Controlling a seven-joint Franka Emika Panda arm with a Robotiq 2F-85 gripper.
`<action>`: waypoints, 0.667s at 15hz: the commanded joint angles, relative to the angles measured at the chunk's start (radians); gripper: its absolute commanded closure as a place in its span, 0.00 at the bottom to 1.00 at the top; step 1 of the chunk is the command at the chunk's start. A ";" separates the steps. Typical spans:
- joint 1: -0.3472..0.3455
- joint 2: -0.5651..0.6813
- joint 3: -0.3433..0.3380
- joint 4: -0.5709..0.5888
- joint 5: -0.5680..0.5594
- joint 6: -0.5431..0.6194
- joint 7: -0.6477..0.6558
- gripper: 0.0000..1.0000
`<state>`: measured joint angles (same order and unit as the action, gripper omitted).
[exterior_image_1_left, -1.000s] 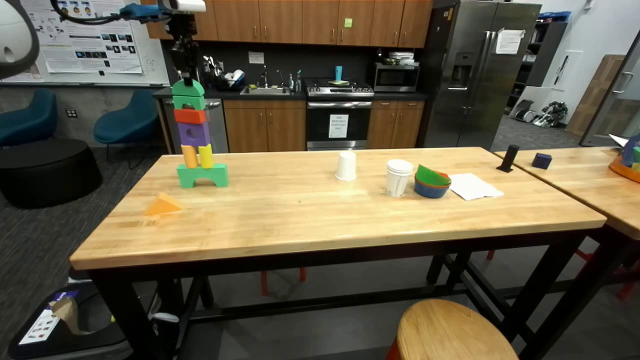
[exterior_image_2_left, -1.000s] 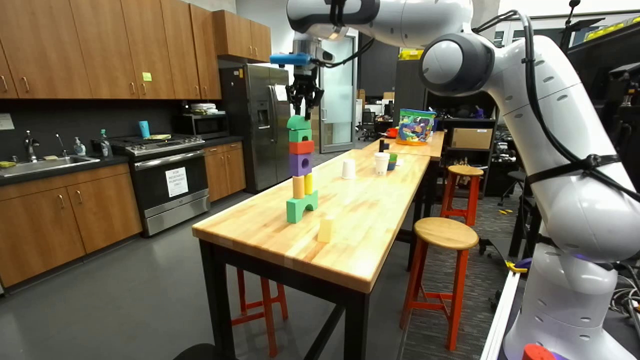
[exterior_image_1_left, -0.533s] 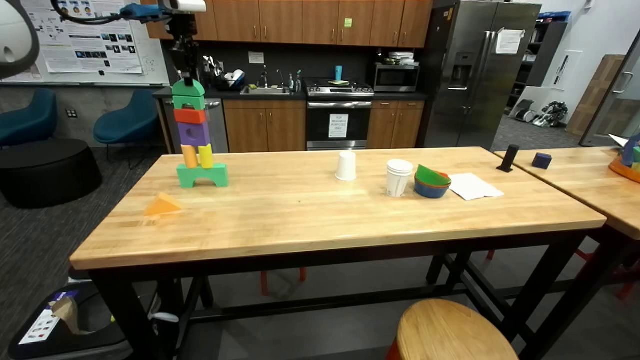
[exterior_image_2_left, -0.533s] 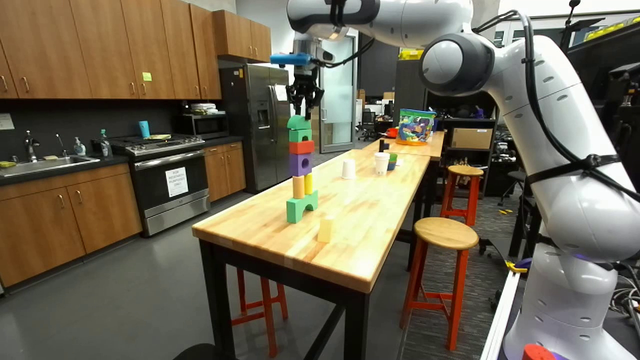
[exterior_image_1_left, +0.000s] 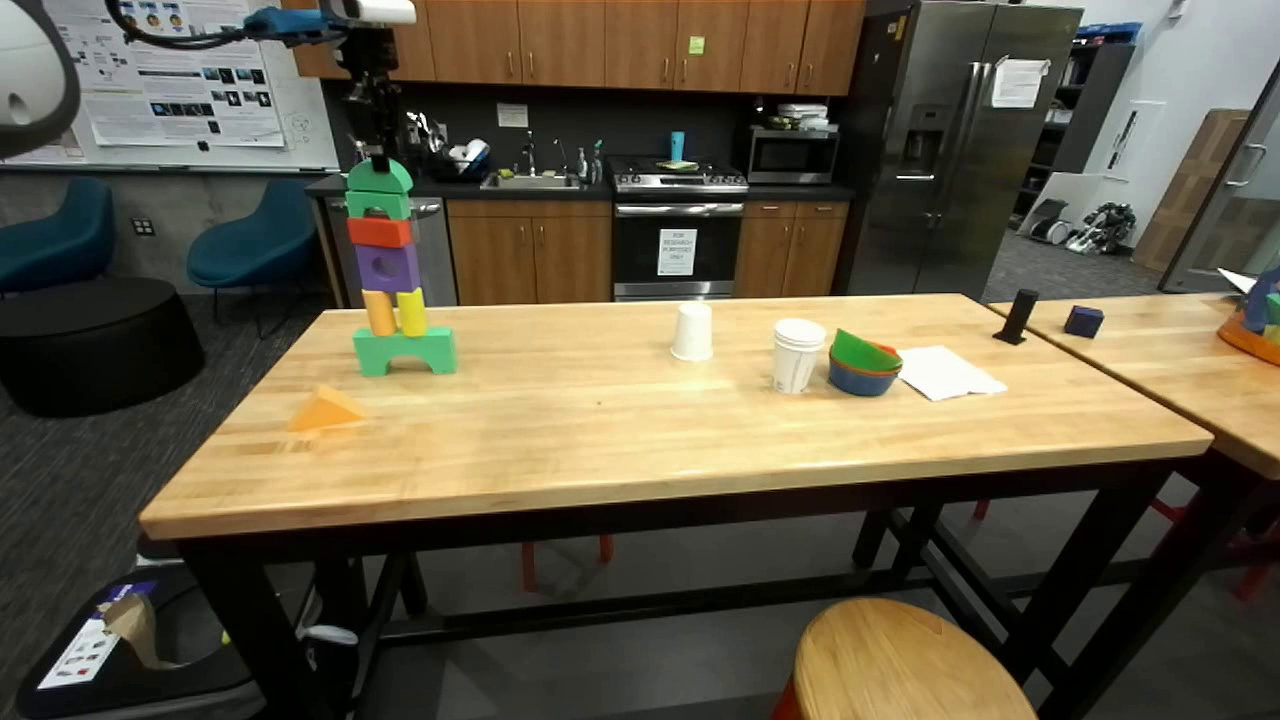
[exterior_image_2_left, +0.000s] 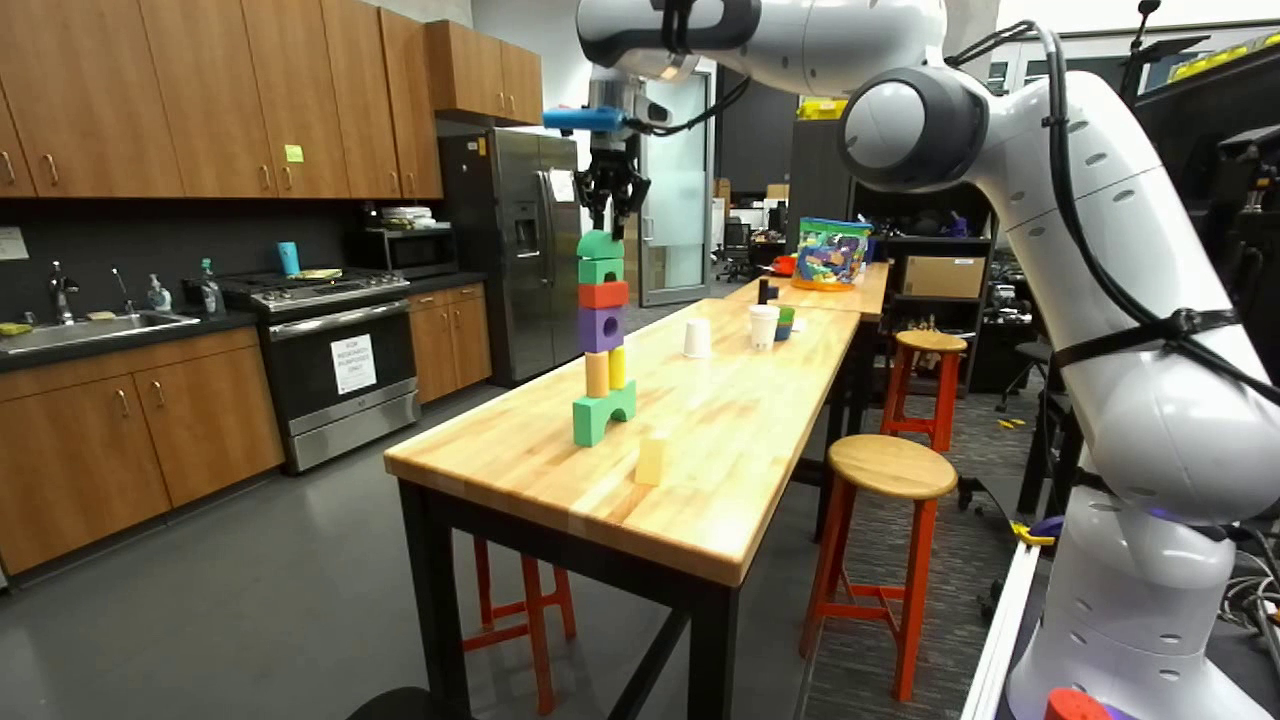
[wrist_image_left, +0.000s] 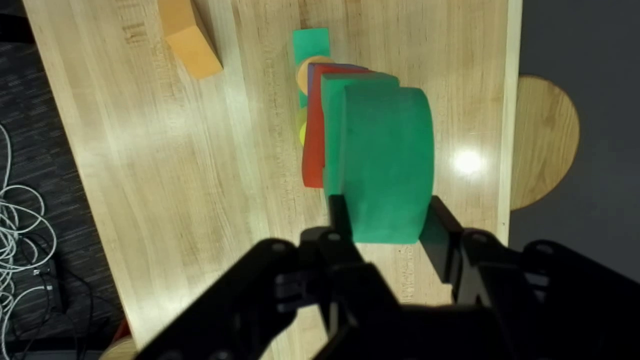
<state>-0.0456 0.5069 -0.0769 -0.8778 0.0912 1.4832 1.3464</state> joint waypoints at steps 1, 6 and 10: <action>-0.002 -0.007 0.003 0.002 0.012 -0.012 0.010 0.86; -0.002 -0.006 0.004 0.003 0.013 -0.013 0.010 0.86; 0.000 -0.005 0.003 0.005 0.008 -0.018 0.015 0.36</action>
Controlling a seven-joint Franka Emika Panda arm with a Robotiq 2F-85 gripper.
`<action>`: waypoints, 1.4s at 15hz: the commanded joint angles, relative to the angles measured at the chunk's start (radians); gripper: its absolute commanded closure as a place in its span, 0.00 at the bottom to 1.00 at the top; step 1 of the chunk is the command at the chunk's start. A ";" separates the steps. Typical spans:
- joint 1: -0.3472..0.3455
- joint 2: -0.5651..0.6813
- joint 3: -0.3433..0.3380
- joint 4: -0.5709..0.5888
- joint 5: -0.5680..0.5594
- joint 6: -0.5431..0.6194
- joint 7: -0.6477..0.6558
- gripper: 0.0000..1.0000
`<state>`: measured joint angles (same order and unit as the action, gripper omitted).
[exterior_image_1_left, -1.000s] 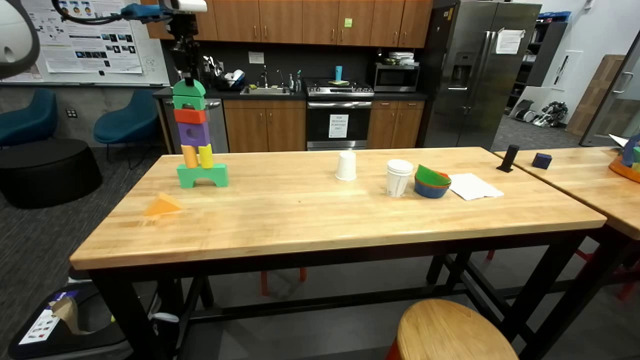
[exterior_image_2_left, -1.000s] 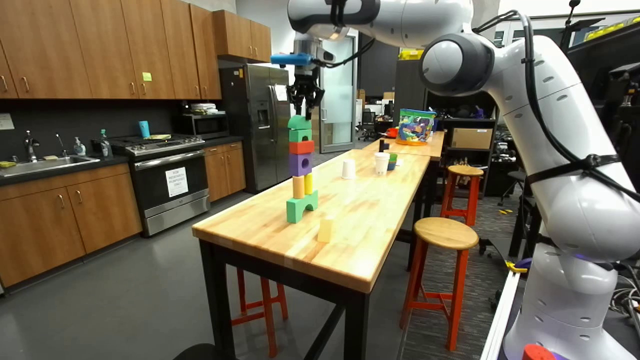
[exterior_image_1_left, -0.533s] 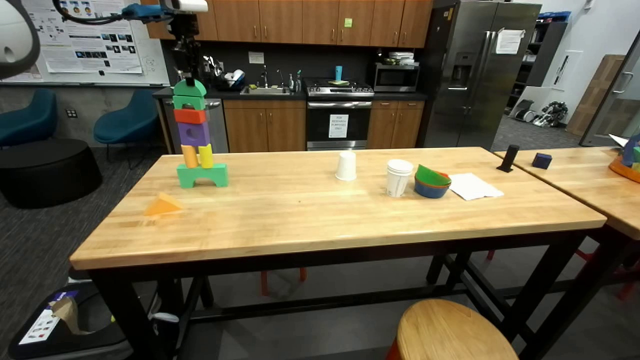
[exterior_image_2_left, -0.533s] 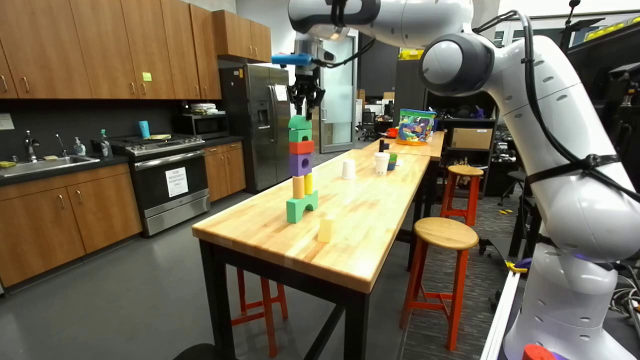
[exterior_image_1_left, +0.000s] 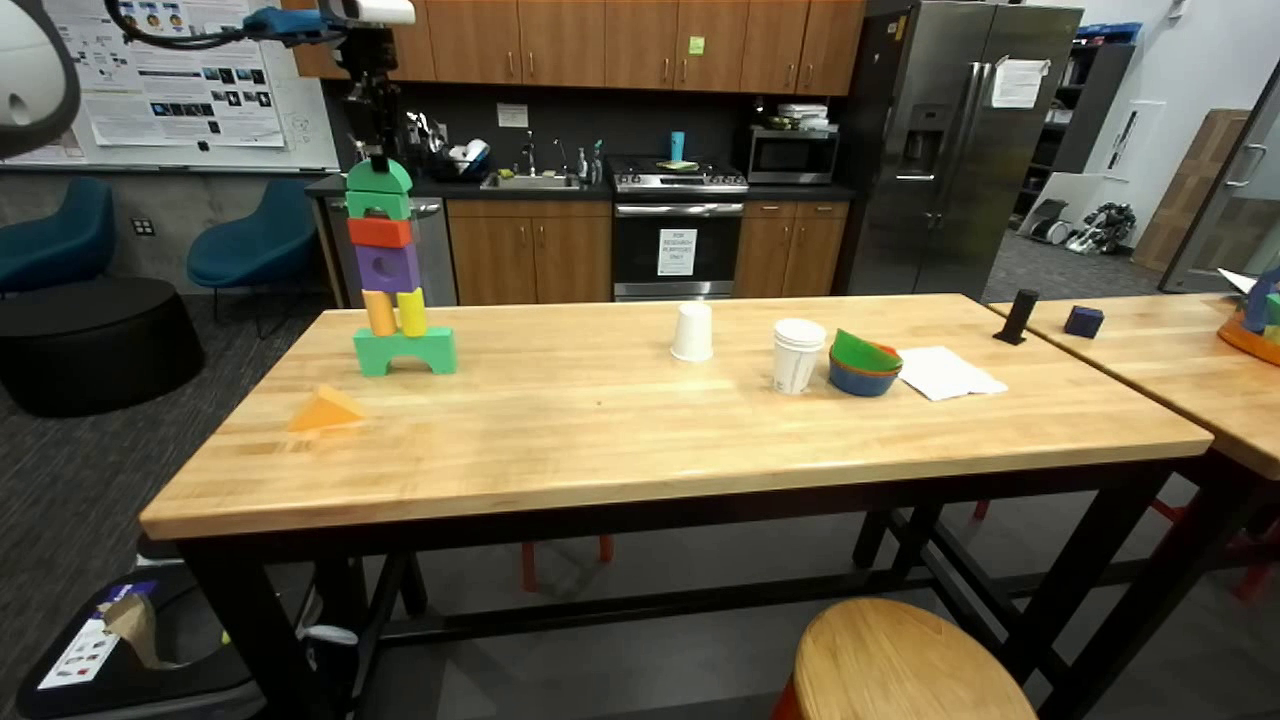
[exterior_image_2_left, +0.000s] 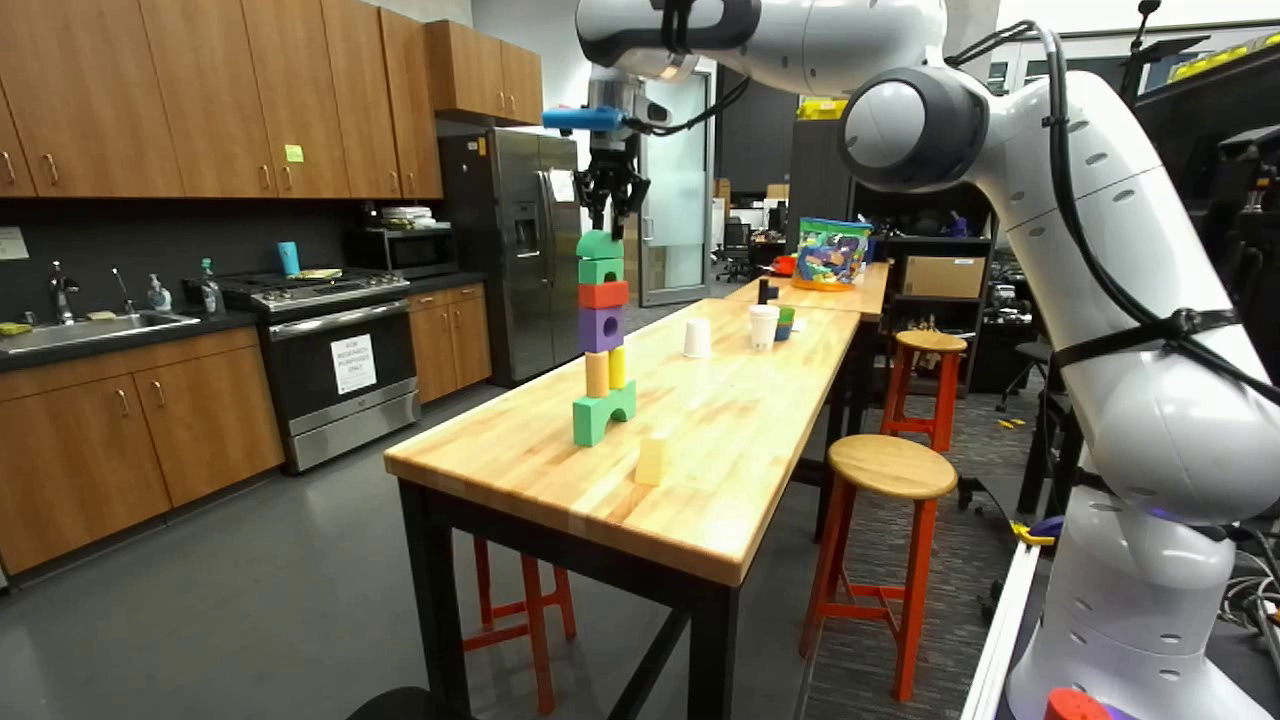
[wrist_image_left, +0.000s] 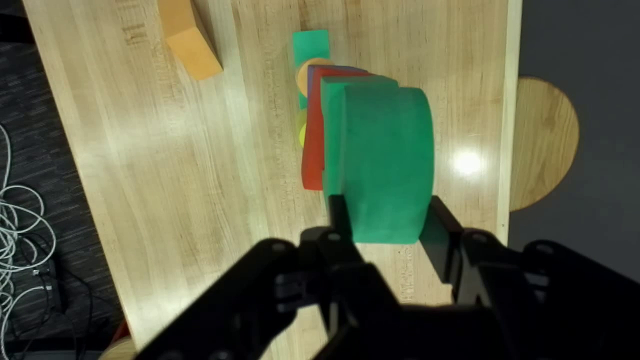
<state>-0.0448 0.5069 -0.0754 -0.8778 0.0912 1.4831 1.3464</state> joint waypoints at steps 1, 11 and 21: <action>-0.002 -0.005 0.003 0.005 0.012 -0.020 0.012 0.35; 0.000 0.000 0.000 0.000 0.000 -0.001 0.000 0.08; 0.016 -0.123 -0.002 -0.008 -0.096 0.001 -0.129 0.00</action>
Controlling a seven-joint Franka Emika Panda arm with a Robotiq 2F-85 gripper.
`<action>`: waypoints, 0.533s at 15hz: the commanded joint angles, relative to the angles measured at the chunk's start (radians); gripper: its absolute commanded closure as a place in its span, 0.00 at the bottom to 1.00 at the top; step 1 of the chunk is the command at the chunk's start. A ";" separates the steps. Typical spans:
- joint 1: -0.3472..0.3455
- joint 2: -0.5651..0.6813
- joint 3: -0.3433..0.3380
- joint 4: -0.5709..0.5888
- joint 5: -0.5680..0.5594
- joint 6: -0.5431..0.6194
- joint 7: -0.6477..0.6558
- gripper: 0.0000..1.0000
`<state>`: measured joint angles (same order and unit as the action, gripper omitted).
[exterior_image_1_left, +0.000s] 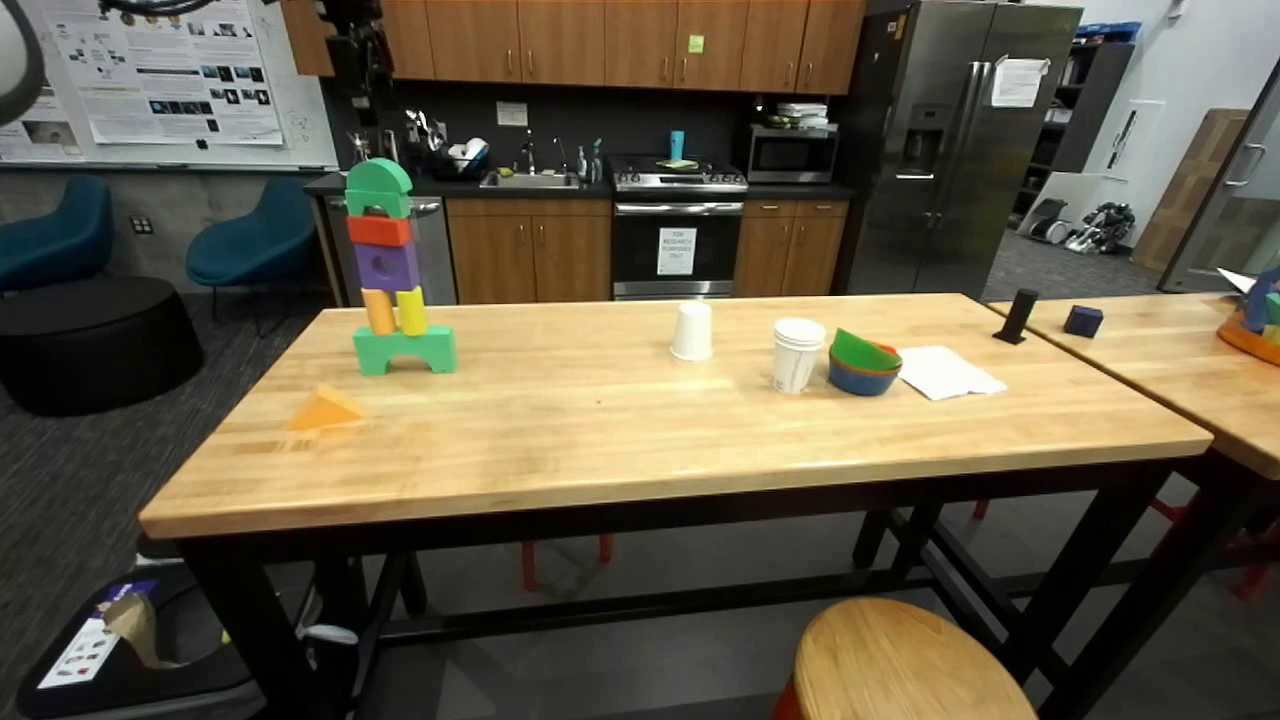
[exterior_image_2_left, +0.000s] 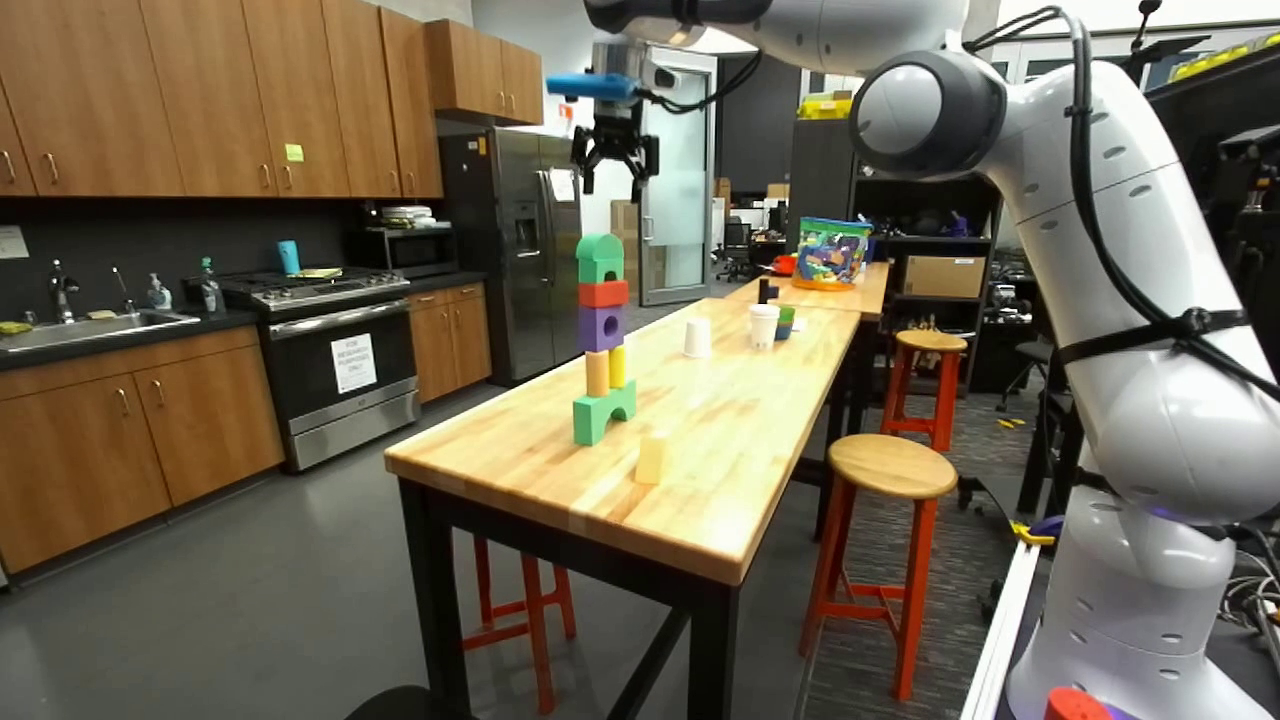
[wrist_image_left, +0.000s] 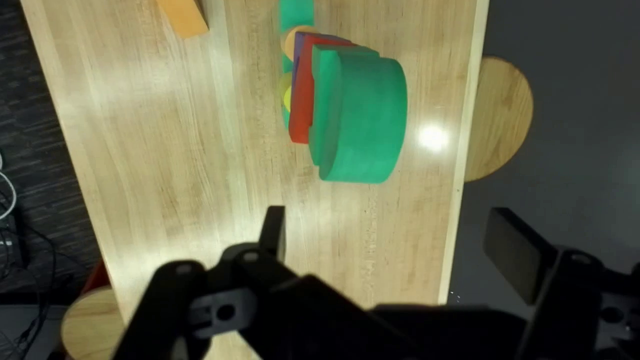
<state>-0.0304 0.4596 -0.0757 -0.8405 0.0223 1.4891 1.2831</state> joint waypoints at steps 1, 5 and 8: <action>0.003 -0.097 -0.003 -0.065 -0.041 0.006 -0.090 0.00; -0.014 -0.234 0.016 -0.246 -0.078 0.097 -0.299 0.00; -0.036 -0.322 0.019 -0.386 -0.022 0.182 -0.468 0.00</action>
<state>-0.0404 0.2694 -0.0720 -1.0295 -0.0460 1.5870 0.9612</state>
